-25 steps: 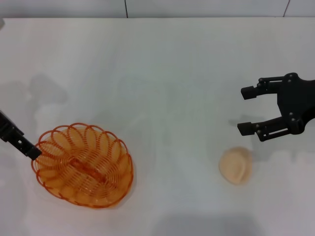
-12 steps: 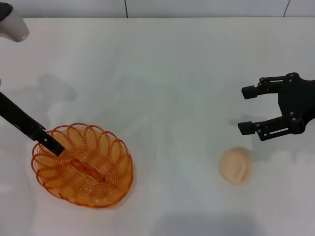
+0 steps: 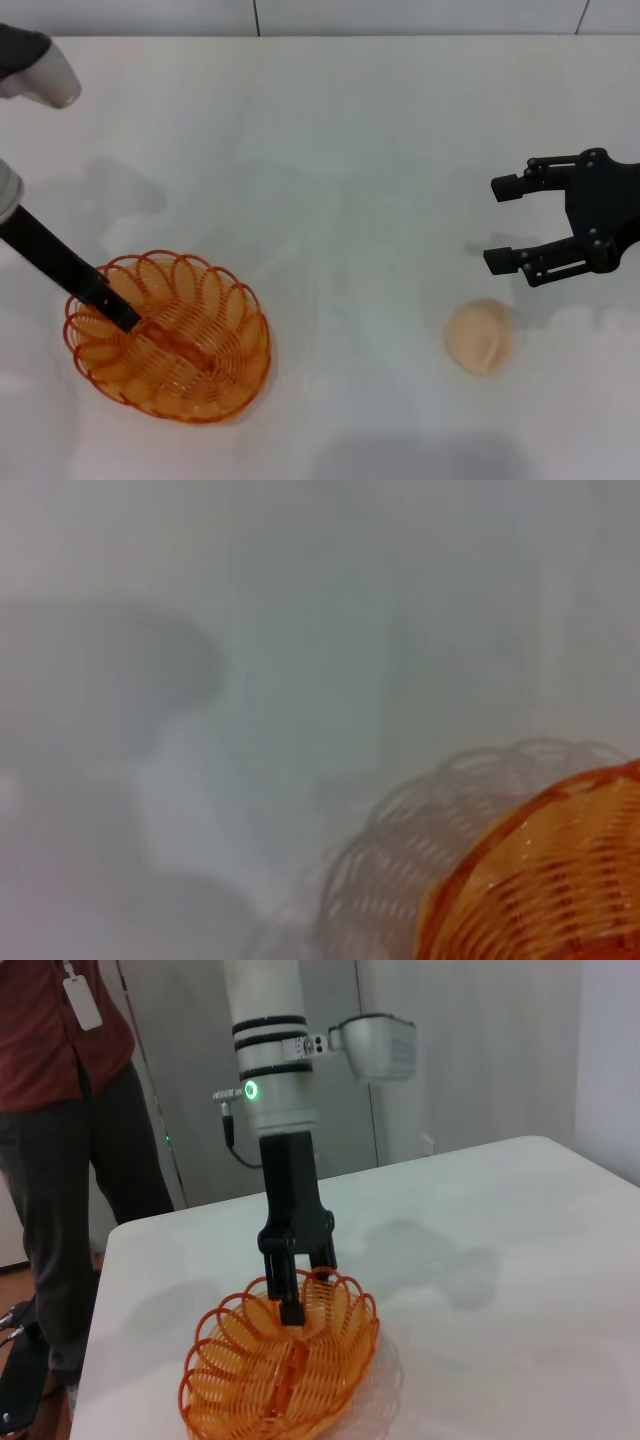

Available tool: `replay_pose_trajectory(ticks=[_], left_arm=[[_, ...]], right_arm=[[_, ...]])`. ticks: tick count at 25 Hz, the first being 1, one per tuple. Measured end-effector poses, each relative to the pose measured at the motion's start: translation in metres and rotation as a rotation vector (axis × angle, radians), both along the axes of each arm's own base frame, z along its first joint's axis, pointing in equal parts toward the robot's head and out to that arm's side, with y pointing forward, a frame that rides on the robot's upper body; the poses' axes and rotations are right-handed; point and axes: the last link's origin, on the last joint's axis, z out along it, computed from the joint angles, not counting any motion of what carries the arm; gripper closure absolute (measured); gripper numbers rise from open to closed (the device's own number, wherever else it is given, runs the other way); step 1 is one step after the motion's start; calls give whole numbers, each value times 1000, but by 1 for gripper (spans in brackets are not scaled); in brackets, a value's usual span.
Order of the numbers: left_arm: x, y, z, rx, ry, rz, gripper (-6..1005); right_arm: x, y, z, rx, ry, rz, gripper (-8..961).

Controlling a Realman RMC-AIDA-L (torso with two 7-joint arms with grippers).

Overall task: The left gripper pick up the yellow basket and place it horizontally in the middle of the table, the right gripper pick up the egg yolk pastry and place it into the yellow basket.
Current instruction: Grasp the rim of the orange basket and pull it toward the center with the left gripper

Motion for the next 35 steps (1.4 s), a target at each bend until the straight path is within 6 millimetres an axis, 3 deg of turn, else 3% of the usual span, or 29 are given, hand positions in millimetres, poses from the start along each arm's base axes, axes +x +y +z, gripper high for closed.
replay_pose_trajectory(ticks=[18,35], left_arm=[[-2,5,-4,28,51,-5,652],[4,10,-3,45,46,-43,839]], right_arm=[[3,0,1,12,0,-9,93],[2,1,1,13,-2,-7,93]])
